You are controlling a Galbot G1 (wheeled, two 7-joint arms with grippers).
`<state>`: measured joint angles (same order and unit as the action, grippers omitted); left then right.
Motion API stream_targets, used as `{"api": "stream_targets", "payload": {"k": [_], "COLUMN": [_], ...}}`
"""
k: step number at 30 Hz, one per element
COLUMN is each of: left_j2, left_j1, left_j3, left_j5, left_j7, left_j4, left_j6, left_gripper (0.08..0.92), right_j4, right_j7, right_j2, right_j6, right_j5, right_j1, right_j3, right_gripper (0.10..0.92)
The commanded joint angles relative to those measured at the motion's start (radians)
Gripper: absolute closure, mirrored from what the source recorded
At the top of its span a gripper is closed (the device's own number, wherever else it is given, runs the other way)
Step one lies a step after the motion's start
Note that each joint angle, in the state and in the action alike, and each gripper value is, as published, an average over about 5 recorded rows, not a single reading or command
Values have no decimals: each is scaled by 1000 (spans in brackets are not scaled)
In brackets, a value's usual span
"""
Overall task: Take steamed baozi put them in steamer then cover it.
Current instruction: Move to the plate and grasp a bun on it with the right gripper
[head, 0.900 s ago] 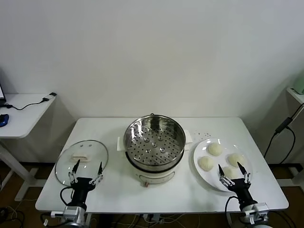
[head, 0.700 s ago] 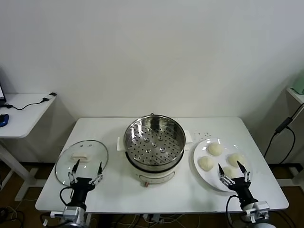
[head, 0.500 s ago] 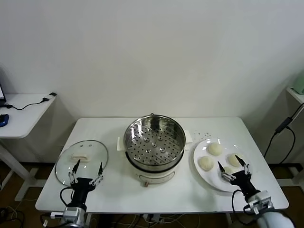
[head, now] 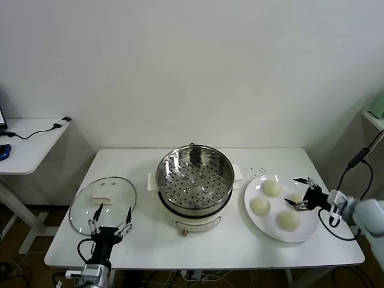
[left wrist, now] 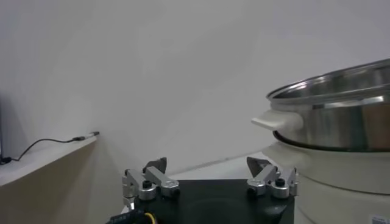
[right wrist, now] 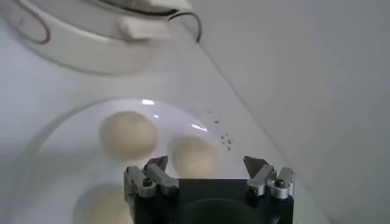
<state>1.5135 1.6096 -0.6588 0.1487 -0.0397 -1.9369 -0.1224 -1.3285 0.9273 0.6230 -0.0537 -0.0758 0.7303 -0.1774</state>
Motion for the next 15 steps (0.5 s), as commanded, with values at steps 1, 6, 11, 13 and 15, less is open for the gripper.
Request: {"api": "stream_targets", "payload": {"k": [1, 6, 11, 13, 15], "left_j2": [4, 2, 3, 3, 2], "left_j1": [-3, -5, -11, -13, -14], "left_j3": [2, 1, 0, -2, -4], "left_j5": [1, 2, 5, 7, 8], "left_j7": [0, 1, 1, 2, 2], "left_j4": [4, 11, 22, 25, 27], "left_j6": [4, 6, 8, 10, 12], "left_gripper": [177, 177, 177, 177, 177], "right_j4": [262, 400, 531, 579, 618], "right_j7": [250, 272, 280, 283, 282], "right_j2": [-78, 31, 155, 206, 246], "right_j6": [4, 29, 56, 66, 74], "right_j5": [-85, -93, -92, -94, -98], "right_j1": [-576, -720, -787, -795, -796], "right_j3": [599, 756, 827, 837, 840], "right_gripper": [203, 203, 203, 203, 203]}}
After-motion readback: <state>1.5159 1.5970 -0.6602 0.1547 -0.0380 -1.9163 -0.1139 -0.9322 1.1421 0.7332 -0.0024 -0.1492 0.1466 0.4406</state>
